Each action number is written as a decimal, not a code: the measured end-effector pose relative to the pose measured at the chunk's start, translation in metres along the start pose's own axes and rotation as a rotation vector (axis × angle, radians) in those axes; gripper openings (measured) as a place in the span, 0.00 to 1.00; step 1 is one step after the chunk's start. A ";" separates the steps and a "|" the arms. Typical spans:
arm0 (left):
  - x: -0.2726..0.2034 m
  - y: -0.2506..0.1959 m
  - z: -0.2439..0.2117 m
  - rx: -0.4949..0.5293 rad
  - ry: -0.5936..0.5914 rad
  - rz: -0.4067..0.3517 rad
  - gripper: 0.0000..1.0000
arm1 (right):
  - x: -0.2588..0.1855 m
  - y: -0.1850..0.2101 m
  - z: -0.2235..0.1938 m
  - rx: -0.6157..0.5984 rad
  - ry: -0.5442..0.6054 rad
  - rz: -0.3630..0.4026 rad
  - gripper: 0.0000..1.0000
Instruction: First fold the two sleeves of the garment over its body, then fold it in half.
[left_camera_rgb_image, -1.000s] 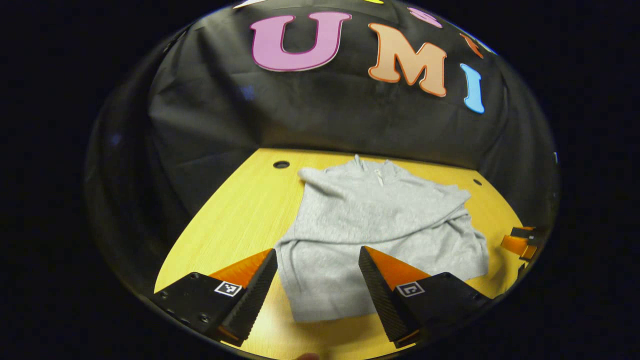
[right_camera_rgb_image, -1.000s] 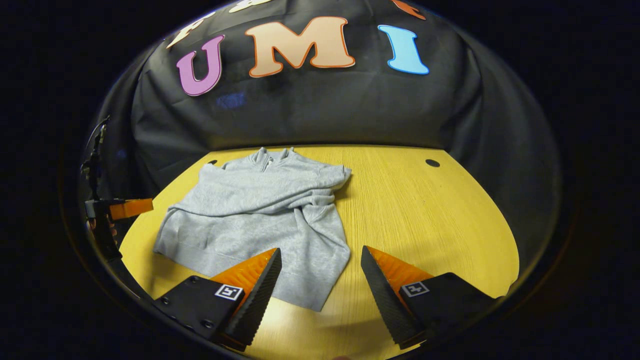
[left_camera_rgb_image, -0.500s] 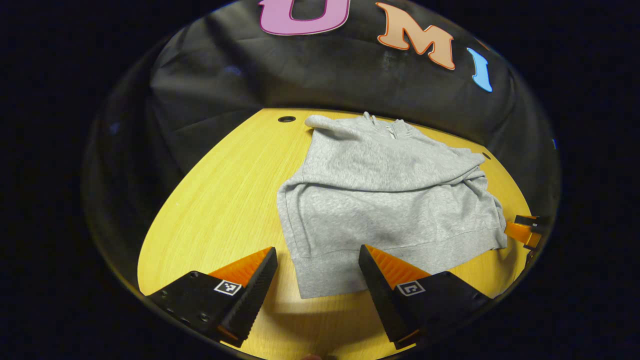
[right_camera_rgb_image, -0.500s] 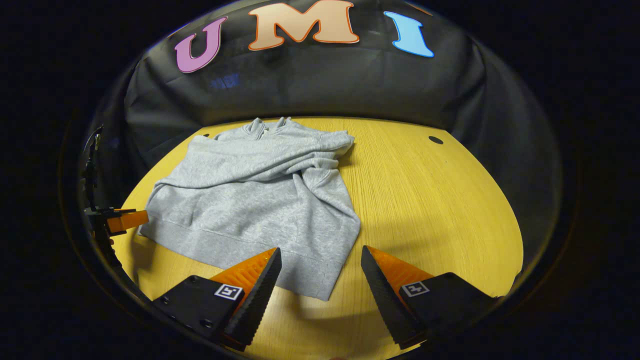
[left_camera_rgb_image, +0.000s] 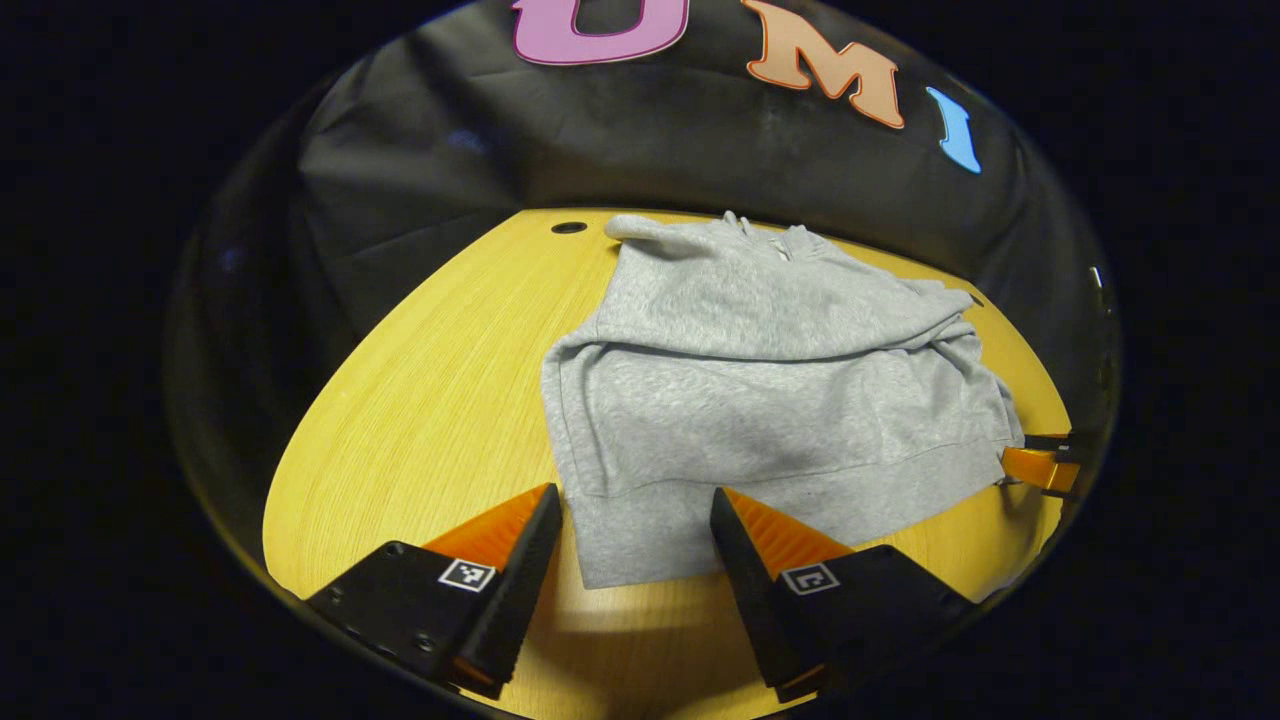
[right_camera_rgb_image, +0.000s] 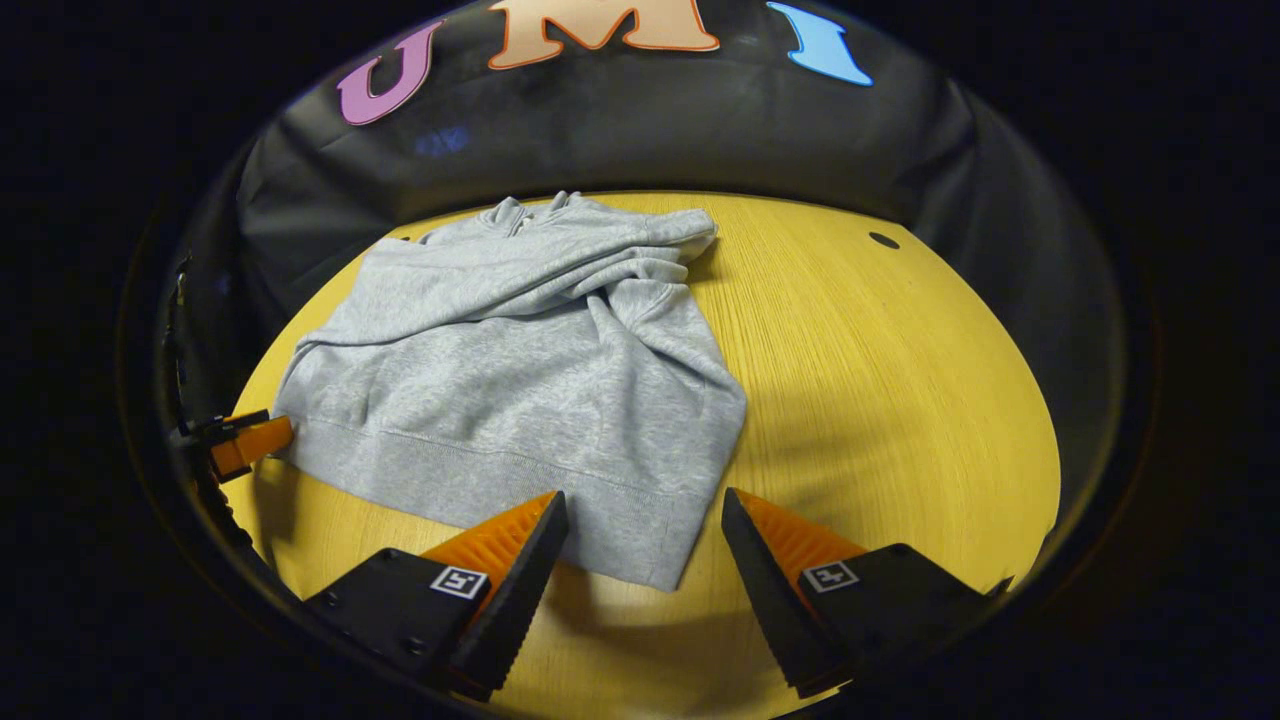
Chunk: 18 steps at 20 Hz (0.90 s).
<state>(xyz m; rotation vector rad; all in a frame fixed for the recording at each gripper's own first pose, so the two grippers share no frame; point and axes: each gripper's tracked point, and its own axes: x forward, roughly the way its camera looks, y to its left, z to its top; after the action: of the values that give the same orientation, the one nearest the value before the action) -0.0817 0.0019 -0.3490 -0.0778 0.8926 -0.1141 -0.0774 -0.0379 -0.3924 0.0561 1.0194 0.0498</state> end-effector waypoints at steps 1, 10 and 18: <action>0.002 -0.001 0.000 -0.001 -0.003 -0.009 0.79 | 0.000 0.001 0.000 -0.002 0.001 0.009 0.98; 0.010 -0.017 0.008 -0.062 0.011 -0.088 0.10 | 0.005 0.018 -0.003 0.099 0.075 0.112 0.19; 0.005 -0.019 0.004 -0.092 0.080 -0.098 0.00 | 0.000 0.020 -0.004 0.106 0.099 0.121 0.07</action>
<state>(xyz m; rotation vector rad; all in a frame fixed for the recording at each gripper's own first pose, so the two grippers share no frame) -0.0770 -0.0172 -0.3479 -0.2042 0.9740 -0.1682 -0.0809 -0.0183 -0.3933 0.2139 1.1170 0.1098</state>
